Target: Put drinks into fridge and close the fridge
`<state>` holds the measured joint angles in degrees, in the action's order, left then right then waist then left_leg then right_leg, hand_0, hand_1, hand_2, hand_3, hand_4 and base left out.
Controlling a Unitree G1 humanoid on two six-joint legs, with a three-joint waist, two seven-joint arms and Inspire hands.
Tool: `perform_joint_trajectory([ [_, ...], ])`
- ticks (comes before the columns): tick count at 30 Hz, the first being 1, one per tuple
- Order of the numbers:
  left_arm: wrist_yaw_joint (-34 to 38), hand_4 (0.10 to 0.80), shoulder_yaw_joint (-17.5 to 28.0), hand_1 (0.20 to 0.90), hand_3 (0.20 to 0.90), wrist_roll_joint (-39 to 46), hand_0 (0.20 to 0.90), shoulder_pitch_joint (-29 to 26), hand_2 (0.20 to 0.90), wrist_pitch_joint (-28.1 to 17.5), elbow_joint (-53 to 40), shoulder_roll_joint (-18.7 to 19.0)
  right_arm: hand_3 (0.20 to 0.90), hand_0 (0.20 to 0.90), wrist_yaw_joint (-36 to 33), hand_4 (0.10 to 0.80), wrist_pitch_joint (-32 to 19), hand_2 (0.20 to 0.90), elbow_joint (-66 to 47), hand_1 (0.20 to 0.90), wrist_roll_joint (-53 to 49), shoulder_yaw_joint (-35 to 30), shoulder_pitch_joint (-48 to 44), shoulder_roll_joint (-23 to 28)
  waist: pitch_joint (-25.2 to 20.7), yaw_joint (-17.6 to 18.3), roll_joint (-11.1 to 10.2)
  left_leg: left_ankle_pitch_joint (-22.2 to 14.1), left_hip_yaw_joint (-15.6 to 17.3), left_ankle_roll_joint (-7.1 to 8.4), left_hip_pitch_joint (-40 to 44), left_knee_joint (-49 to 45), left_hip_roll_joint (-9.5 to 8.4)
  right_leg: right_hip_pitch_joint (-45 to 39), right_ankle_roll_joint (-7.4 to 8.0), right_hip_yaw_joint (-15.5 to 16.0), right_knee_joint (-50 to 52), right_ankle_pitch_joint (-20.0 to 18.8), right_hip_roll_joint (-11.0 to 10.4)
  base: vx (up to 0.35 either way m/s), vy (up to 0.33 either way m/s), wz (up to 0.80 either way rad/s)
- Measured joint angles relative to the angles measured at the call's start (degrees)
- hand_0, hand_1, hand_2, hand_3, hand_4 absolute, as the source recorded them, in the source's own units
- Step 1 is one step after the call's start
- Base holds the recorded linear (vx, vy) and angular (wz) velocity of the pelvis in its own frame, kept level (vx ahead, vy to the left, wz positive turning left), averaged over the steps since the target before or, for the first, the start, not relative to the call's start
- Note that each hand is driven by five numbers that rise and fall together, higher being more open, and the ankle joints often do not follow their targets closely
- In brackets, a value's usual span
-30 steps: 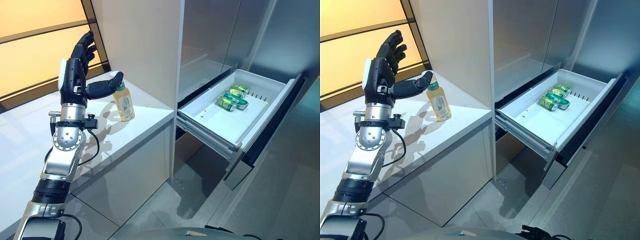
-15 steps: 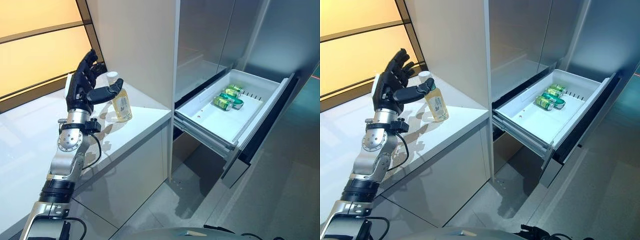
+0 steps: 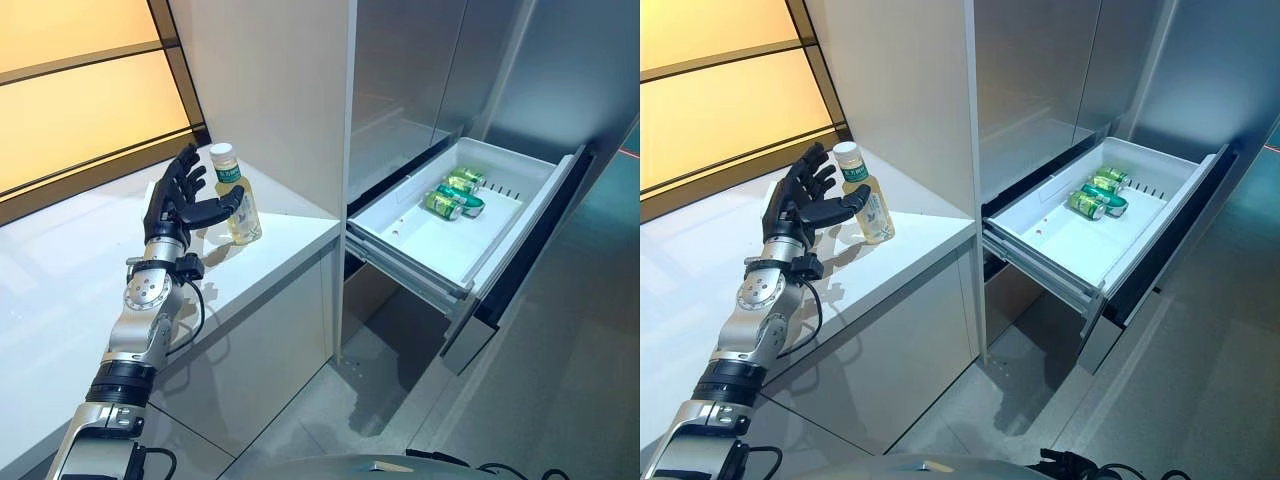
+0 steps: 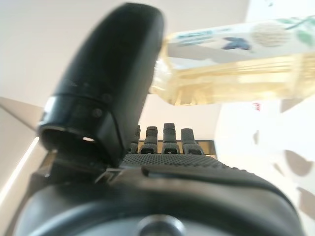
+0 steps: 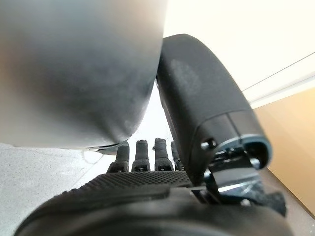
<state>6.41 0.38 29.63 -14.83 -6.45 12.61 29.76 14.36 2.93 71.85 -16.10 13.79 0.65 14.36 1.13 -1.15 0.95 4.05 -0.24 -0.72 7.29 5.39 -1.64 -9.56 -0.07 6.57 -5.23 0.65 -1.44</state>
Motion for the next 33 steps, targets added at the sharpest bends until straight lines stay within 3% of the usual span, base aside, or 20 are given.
perform_joint_trajectory([
  [22, -5.2, 0.800, -0.7, 0.900, 0.900, 4.2, 0.900, -0.1, 0.900, 0.0, 9.0, -1.3, 0.900, 0.900, 0.6, 0.800, 0.7, 0.900, 0.0, 0.900, 1.7, 0.2, -1.1, -0.1, 0.0, 1.9, 0.1, -0.2, 1.6, 0.25, 0.6, 0.0, 0.43, 0.0, -0.18, -1.3, -0.2, -0.1, 0.3, 0.007, 0.002, -0.03],
  [33, -4.9, 0.800, -0.7, 0.900, 0.900, 4.2, 0.900, -1.0, 0.900, -0.2, 9.1, -1.2, 0.900, 0.900, 0.7, 0.800, 0.7, 0.900, 0.0, 0.900, 1.7, 0.2, -1.2, -0.2, 0.0, 2.4, 0.1, -0.4, 1.8, 0.23, 0.8, 0.0, 0.44, -0.1, -0.19, -1.6, -0.2, -0.1, 0.3, 0.000, 0.000, 0.00],
])
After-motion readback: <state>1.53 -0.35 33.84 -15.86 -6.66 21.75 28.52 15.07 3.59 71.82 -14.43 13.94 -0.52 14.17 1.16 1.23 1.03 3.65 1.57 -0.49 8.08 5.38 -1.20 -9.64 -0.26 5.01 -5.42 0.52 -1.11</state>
